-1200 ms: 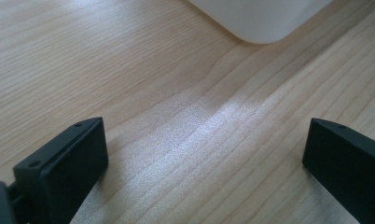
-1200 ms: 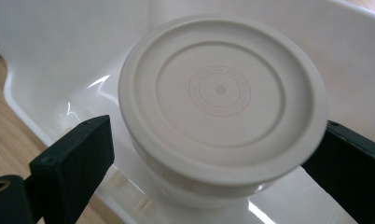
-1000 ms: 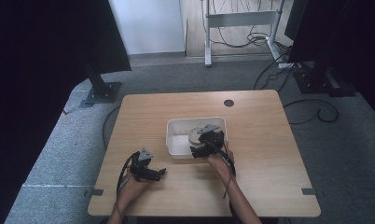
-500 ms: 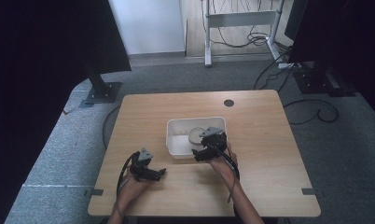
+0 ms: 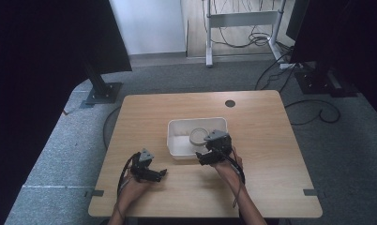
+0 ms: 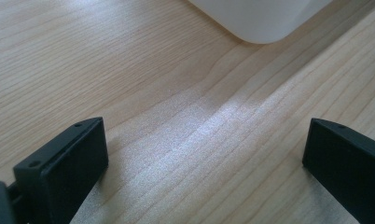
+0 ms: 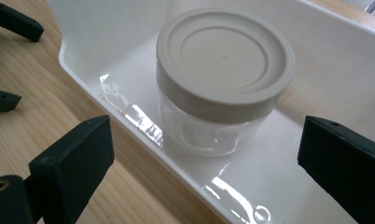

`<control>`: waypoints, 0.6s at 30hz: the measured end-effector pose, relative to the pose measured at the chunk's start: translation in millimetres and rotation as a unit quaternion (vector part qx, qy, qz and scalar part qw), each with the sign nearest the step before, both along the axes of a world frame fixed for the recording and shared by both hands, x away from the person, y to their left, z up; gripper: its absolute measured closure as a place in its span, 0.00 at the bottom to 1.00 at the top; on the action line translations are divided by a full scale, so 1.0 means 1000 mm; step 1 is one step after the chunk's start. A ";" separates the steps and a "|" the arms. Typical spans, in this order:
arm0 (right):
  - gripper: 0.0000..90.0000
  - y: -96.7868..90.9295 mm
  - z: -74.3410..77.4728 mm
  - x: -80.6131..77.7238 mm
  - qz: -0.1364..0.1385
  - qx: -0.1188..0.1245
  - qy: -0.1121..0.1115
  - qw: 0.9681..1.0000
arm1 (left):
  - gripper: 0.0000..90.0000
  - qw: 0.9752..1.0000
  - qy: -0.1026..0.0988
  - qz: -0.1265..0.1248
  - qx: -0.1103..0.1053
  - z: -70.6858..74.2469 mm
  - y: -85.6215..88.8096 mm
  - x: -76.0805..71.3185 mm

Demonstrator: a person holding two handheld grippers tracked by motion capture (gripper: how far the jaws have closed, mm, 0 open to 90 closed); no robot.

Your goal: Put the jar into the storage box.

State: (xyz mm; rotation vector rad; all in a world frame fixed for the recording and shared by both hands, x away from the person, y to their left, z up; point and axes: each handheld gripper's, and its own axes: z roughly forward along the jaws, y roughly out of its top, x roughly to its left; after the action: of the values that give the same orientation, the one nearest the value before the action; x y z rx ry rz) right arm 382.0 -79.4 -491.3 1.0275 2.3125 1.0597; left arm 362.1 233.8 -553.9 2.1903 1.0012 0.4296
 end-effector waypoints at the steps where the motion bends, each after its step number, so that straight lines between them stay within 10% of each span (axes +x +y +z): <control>1: 0.04 -0.001 0.000 -0.001 0.000 0.000 0.000 1.000 | 0.00 1.000 0.000 0.000 0.000 0.000 0.000 0.000; 18: 0.04 -0.022 -0.002 -0.021 0.004 0.000 -0.005 1.000 | 0.00 1.000 0.000 0.000 0.000 0.000 0.000 0.000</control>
State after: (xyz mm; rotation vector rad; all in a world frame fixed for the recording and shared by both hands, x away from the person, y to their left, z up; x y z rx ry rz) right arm 361.0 -100.9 -493.1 1.0111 2.3104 1.0650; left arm 362.1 233.8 -553.9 2.1907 1.0011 0.4297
